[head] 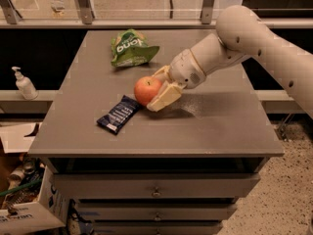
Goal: Move apple near rxbar blueberry
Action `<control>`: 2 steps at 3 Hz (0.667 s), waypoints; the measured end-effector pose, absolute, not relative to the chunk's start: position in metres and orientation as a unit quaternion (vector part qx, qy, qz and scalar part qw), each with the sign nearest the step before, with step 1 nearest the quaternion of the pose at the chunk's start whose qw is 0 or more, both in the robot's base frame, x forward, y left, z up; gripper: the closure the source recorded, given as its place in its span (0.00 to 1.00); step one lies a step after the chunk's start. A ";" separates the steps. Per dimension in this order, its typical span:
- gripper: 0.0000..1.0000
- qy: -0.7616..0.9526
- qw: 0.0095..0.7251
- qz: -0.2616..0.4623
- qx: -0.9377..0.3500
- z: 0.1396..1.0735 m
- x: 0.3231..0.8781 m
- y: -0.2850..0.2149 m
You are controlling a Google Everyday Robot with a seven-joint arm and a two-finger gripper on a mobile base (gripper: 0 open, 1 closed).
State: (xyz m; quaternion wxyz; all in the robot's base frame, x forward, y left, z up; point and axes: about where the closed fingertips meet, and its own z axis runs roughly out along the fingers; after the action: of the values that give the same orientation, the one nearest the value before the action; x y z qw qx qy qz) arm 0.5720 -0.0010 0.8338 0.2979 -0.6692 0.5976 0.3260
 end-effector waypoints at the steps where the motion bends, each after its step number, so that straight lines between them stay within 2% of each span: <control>1: 1.00 0.603 0.289 0.318 -0.672 0.827 0.570 -0.008; 2: 1.00 0.608 0.280 0.312 -0.674 0.820 0.568 -0.015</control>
Offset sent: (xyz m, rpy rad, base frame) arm -0.0044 -0.0271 -0.0206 -0.0824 0.0059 -0.0201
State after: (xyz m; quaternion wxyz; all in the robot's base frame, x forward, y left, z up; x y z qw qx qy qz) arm 0.5685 -0.0145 0.8197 0.2803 -0.6738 0.6085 0.3116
